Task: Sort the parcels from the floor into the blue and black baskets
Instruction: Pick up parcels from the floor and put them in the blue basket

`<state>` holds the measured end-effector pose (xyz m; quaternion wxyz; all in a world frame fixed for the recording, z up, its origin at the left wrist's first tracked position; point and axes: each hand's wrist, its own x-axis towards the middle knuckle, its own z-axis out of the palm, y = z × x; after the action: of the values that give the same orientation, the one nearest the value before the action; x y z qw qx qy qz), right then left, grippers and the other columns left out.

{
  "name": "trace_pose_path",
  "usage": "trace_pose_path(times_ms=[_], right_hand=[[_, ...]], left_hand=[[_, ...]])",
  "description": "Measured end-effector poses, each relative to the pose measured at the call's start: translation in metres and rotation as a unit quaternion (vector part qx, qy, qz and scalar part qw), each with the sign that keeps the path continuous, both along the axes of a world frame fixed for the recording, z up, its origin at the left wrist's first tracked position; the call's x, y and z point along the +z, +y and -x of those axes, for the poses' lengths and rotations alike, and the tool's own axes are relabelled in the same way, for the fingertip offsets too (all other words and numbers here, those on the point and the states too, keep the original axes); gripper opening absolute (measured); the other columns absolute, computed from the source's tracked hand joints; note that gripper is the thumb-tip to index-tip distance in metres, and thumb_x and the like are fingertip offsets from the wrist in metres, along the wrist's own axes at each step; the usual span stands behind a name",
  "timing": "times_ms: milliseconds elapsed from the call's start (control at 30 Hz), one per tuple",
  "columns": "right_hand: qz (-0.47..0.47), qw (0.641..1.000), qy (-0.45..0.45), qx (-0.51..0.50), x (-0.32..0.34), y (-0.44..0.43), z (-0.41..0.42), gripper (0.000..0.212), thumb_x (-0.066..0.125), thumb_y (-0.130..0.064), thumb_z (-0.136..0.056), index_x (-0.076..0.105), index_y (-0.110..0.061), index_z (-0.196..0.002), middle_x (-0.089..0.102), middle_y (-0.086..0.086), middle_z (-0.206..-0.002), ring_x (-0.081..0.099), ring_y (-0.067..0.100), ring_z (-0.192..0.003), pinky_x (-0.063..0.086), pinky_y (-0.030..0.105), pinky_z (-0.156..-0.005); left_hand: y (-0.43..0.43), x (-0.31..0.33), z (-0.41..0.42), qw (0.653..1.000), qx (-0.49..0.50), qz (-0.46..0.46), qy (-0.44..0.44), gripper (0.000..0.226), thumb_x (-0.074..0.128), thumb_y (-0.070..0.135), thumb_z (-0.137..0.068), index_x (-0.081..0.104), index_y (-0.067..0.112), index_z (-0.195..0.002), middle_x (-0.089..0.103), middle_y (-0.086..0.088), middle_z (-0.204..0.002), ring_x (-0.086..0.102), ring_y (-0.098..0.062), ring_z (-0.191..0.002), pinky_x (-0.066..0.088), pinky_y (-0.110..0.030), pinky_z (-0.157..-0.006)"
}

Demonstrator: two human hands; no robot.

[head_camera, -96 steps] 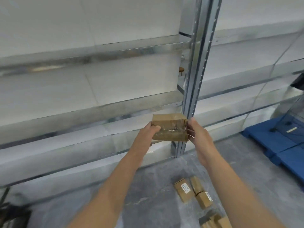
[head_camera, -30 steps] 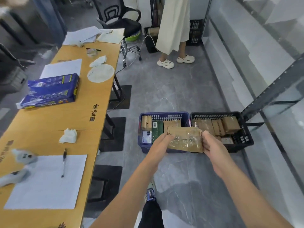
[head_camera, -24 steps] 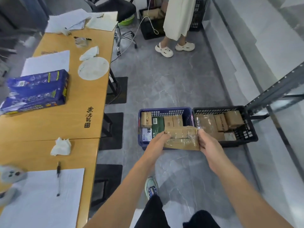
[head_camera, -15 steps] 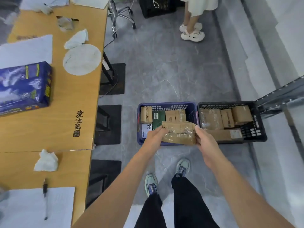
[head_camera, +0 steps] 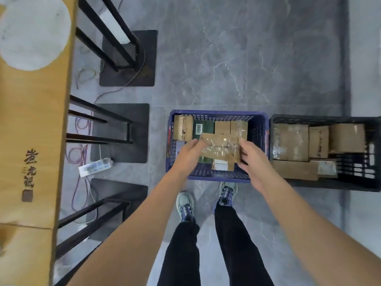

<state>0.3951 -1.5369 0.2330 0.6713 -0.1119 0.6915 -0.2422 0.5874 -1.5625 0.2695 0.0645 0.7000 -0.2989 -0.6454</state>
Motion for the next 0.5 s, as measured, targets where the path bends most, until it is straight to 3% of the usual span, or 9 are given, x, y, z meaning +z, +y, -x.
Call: trace_pose_path(times_ms=[67, 133, 300, 500], right_hand=[[-0.003, 1.000, -0.006, 0.009, -0.032, -0.018, 0.001, 0.055, 0.056, -0.059, -0.098, 0.057, -0.032, -0.145, 0.061, 0.001, -0.144, 0.057, 0.021, -0.133, 0.038, 0.049, -0.121], [-0.008, 1.000, -0.006, 0.000, -0.064, -0.034, -0.002, 0.061, 0.059, -0.063, -0.092, 0.057, -0.034, -0.146, 0.058, -0.004, -0.149, 0.053, 0.020, -0.138, 0.038, 0.051, -0.121], [-0.008, 1.000, -0.005, -0.009, -0.152, -0.072, -0.017, 0.043, 0.054, -0.051, -0.105, 0.059, -0.027, -0.140, 0.061, -0.004, -0.143, 0.056, 0.018, -0.132, 0.041, 0.050, -0.118], [-0.019, 1.000, 0.018, -0.012, -0.229, -0.109, -0.036, 0.021, 0.055, -0.047, -0.106, 0.062, -0.030, -0.117, 0.066, -0.003, -0.131, 0.061, 0.013, -0.114, 0.045, 0.044, -0.113]], left_hand=[[-0.016, -0.029, 0.003, 1.000, 0.006, 0.003, -0.005, 0.050, 0.055, 0.048, -0.103, 0.051, 0.024, -0.146, 0.046, 0.015, -0.131, 0.042, -0.013, -0.130, 0.036, -0.043, -0.118], [-0.030, -0.060, 0.004, 1.000, 0.002, 0.004, -0.009, 0.052, 0.056, 0.048, -0.102, 0.050, 0.025, -0.149, 0.046, 0.012, -0.136, 0.042, -0.012, -0.127, 0.037, -0.044, -0.117], [-0.063, -0.146, -0.003, 1.000, -0.008, 0.006, -0.026, 0.062, 0.053, 0.052, -0.100, 0.041, 0.031, -0.157, 0.039, 0.007, -0.161, 0.040, -0.017, -0.141, 0.034, -0.051, -0.120], [-0.095, -0.225, -0.009, 0.999, -0.005, 0.016, -0.042, 0.073, 0.057, 0.054, -0.096, 0.036, 0.027, -0.161, 0.033, 0.002, -0.166, 0.035, -0.025, -0.150, 0.034, -0.055, -0.120]])
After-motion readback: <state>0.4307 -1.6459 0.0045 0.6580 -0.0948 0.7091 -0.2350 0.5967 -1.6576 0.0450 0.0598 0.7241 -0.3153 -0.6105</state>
